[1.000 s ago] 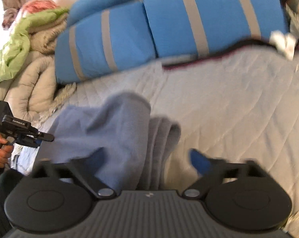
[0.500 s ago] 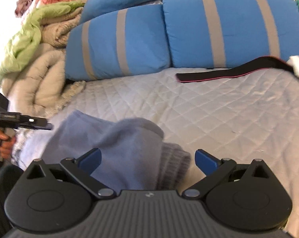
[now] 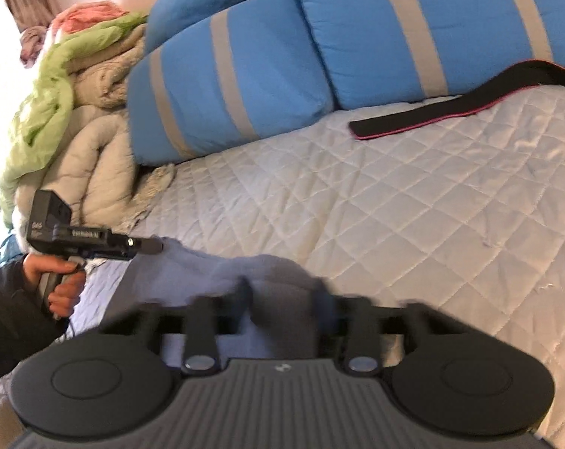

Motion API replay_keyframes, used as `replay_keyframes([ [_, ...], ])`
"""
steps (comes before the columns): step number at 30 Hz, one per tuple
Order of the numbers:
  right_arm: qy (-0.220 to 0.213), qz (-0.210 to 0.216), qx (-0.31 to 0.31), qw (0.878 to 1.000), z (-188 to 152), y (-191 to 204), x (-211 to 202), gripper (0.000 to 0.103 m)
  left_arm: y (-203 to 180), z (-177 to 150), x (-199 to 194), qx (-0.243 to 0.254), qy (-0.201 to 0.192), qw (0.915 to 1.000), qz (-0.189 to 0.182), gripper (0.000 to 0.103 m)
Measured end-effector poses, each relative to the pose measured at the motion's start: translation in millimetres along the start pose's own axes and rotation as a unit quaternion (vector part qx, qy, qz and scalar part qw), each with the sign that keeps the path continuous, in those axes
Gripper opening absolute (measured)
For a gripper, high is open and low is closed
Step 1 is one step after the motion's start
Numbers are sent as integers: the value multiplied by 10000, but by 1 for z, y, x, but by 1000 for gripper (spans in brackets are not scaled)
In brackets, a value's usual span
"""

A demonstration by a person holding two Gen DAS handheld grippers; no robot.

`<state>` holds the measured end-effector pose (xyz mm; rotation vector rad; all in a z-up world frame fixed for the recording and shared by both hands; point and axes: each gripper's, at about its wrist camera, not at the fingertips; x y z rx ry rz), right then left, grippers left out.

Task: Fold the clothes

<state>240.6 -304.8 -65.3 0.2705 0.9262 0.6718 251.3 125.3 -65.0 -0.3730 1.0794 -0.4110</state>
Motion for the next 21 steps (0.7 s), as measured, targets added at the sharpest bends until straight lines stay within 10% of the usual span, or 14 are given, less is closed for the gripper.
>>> replay_keyframes([
  [15, -193, 647, 1289, 9894, -17, -45, 9, 15, 10, 6, 8, -91, -52, 9999, 4, 24],
  [19, -174, 614, 1073, 9922, -15, -45, 8, 38, 10, 5, 2, 0, -72, 10000, 41, 44],
  [21, -220, 384, 602, 9972, -12, -33, 0, 66, 9, 4, -2, 88, -81, 9999, 97, 58],
])
Point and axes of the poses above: each gripper's, at about its wrist camera, not at the fingertips, and x roughly the way its jaws point, y to its left, z to its top, and after that the axes turned 11 degrees about y, right-handed
